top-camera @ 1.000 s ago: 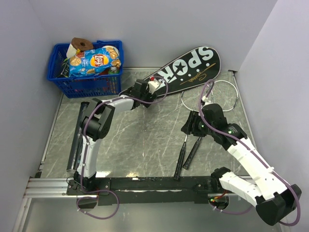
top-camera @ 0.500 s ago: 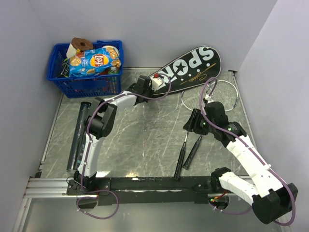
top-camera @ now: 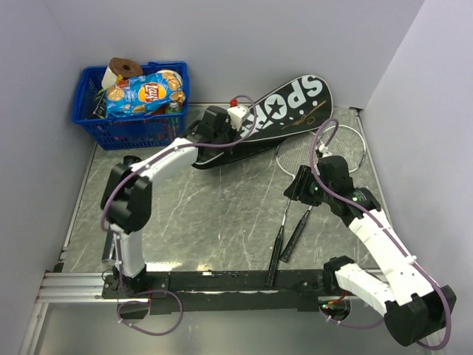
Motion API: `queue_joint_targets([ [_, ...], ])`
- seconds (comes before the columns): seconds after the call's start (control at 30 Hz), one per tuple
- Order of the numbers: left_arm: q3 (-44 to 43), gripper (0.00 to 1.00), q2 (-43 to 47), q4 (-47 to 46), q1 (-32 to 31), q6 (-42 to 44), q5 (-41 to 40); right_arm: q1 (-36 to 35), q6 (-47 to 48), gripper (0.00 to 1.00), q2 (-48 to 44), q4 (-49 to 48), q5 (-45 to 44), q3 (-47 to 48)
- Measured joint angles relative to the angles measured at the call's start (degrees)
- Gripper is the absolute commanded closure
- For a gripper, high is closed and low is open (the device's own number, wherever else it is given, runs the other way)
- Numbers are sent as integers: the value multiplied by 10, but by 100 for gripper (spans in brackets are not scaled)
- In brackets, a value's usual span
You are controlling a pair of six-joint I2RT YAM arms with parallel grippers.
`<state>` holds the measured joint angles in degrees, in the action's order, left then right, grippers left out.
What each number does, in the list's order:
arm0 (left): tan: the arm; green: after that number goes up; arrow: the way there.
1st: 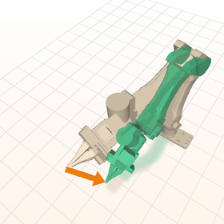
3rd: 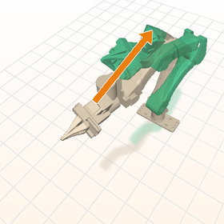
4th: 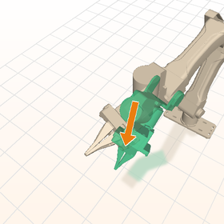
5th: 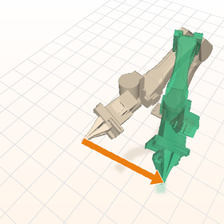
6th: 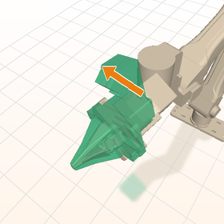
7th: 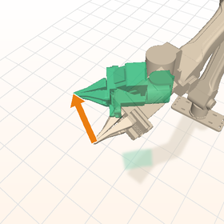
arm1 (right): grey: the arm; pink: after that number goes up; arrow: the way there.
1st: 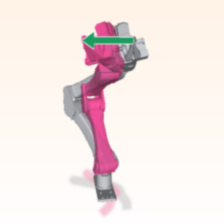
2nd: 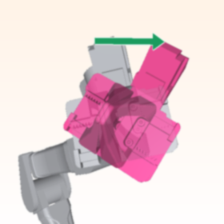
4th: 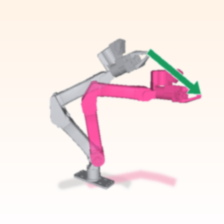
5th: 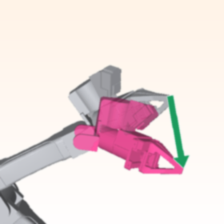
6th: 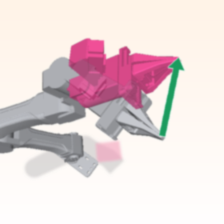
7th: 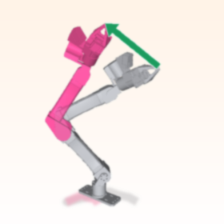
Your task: Pack up the badminton gear
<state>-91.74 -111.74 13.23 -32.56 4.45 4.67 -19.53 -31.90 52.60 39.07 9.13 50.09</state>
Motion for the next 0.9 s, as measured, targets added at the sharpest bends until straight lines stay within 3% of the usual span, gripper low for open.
queue_joint_targets([
  [0.2, 139, 99, 124, -5, -17, -114, 30, 5, -8, 43, 4, 4, -24, -6],
  [0.5, 387, 99, 368, -39, -25, -276, 26, 8, -25, 43, 92, 21, -100, 0],
  [0.67, 445, 99, 452, -66, -53, -323, 13, 10, -39, 44, 153, 19, -129, 21],
  [0.9, 487, 99, 479, -97, -70, -353, 5, 12, -59, 46, 292, 4, -155, 60],
])
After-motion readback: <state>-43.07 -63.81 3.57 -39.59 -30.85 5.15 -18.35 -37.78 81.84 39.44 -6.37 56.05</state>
